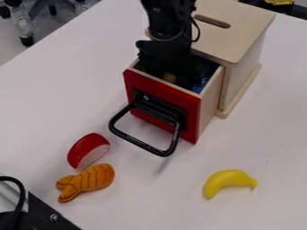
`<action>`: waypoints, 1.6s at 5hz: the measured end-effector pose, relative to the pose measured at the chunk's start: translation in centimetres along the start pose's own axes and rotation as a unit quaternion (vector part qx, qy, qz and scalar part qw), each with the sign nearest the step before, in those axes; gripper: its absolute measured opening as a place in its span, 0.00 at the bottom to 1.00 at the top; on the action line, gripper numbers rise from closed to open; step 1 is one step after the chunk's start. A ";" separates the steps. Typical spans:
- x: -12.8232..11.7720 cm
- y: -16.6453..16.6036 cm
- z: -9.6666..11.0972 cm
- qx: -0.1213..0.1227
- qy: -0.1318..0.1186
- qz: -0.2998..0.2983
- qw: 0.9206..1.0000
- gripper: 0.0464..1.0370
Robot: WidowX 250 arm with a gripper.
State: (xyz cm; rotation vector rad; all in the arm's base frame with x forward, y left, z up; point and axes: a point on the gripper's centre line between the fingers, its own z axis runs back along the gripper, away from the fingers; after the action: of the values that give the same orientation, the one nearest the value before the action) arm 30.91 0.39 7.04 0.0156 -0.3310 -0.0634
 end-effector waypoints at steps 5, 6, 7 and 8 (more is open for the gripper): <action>1.5 8.2 9.1 0.051 -0.061 0.134 0.988 0.59; 1.0 12.2 6.1 0.079 -0.032 0.170 0.982 0.59; -0.2 14.8 2.9 0.102 -0.003 0.180 0.978 0.59; -0.3 16.7 0.0 0.110 0.011 0.186 0.976 0.59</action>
State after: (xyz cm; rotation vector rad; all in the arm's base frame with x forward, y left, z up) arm 31.59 17.10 7.38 0.1728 -0.3133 0.3445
